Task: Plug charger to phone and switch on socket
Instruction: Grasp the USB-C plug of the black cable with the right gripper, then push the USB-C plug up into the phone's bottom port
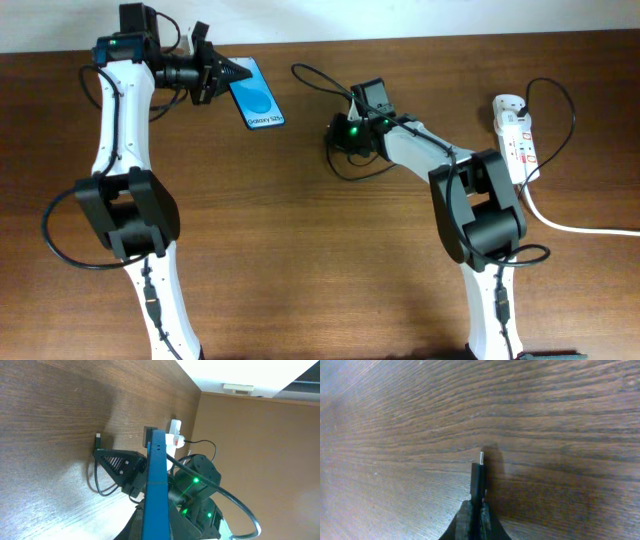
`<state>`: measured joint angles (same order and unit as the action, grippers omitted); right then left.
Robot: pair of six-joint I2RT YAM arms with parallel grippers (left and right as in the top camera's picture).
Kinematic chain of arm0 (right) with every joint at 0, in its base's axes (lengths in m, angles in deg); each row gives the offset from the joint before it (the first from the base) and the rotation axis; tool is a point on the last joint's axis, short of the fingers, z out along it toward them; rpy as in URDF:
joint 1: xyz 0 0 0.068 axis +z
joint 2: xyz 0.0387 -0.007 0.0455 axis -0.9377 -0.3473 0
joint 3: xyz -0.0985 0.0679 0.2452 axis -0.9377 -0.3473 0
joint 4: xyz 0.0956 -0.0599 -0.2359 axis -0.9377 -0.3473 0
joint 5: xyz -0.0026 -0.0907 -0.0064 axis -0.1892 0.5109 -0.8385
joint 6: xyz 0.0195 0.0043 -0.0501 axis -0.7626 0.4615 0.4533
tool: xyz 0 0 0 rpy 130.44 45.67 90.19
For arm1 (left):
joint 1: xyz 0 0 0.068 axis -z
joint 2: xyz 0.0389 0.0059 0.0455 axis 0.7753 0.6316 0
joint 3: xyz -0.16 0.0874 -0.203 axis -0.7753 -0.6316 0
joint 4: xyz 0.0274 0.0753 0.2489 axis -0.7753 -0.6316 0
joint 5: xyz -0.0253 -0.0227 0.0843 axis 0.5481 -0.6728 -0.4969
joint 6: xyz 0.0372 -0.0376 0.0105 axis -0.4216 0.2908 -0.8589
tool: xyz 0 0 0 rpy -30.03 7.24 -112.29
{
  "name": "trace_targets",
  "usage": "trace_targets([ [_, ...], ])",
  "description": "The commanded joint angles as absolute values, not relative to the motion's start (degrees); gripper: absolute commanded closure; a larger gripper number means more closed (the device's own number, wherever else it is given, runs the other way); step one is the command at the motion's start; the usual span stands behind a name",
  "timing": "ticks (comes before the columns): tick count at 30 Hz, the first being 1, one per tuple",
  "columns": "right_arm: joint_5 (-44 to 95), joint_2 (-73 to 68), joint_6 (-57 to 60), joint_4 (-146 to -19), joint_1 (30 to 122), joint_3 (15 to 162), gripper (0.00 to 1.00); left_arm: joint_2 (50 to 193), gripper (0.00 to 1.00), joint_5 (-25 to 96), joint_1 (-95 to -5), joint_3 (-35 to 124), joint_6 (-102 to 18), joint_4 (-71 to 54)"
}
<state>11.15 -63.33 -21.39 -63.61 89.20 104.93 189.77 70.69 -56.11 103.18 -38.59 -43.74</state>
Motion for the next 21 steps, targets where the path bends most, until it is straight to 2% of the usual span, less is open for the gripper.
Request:
trace_targets([
  [1,6.5,-66.8,-16.7,-65.2,87.9,103.4,0.96,190.0,1.0,72.2,-56.1,103.5,-39.6,-44.3],
  [4,-0.9,-62.3,-7.0,-68.2,84.7,103.6,0.96,190.0,1.0,74.6,-55.7,103.5,-42.4,-44.5],
  [7,-7.2,-52.6,5.5,-79.3,81.6,103.6,0.96,190.0,1.0,79.7,-54.6,103.5,-45.1,-44.5],
  [10,-9.8,-42.6,10.3,-89.2,81.6,103.6,0.96,190.0,1.0,86.2,-53.9,103.5,-48.6,-43.3],
  [15,-12.9,-28.7,10.1,-97.0,83.2,103.6,0.96,190.0,1.0,95.9,-53.8,103.5,-48.5,-37.4],
  [18,-12.8,-27.9,5.3,-97.2,87.3,103.4,0.96,190.0,1.0,96.0,-53.8,103.5,-48.5,-37.2],
  [21,-12.6,-27.9,-4.6,-93.6,92.2,103.0,0.96,190.0,1.0,95.9,-53.8,103.5,-48.2,-37.2],
])
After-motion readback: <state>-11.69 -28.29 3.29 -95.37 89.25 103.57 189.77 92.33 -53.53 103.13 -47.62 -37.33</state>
